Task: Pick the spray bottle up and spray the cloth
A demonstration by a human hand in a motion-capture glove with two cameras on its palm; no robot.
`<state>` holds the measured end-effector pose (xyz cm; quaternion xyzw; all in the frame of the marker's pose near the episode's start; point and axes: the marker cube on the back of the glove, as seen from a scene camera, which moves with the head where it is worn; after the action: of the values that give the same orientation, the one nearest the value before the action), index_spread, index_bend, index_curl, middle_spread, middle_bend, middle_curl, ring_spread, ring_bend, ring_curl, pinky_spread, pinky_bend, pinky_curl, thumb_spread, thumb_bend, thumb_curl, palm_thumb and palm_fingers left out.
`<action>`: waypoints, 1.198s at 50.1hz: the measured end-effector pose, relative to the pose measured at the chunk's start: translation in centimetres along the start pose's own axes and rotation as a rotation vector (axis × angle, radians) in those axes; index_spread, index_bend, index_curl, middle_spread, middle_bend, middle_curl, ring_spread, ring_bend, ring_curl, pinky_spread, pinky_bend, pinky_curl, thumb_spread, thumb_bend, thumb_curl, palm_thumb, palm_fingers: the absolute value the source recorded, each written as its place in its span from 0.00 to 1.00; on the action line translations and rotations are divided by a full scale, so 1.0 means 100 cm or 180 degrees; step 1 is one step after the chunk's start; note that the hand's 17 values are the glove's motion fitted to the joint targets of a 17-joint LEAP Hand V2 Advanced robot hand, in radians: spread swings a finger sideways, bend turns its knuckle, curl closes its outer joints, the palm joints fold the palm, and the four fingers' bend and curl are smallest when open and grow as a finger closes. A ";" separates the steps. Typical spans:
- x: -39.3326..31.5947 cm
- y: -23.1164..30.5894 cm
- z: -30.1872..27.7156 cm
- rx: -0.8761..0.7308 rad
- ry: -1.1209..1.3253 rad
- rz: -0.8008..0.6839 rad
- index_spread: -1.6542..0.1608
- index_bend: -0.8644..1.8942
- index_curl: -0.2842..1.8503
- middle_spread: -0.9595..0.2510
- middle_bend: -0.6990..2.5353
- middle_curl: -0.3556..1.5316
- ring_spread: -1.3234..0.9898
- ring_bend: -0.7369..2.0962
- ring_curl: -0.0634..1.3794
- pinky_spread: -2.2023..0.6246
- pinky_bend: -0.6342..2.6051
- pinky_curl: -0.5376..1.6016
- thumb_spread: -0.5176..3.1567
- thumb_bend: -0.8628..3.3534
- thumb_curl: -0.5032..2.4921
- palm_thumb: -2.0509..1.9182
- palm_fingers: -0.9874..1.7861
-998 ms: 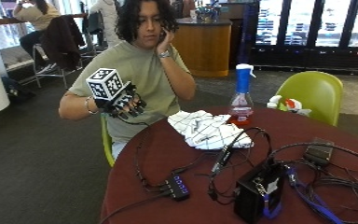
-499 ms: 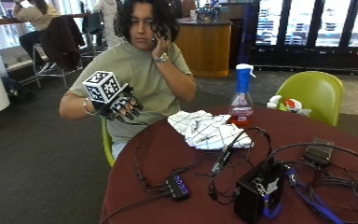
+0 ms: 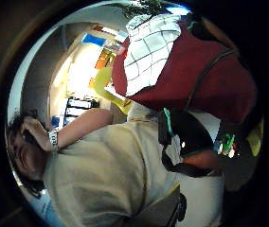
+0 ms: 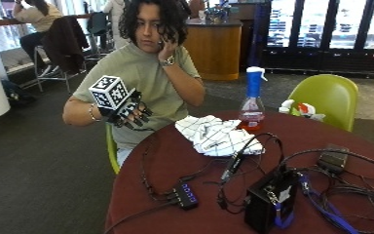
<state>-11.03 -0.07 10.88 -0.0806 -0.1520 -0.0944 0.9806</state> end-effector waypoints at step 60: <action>-0.012 -0.018 0.010 0.0264 -0.0430 -0.0265 0.71 0.37 0.28 0.79 0.27 0.34 0.56 0.38 0.29 0.86 0.28 0.42 0.47 0.20 0.30 0.69 0.53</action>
<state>-12.85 -1.47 11.64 -0.0398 -0.2248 -0.1230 0.9658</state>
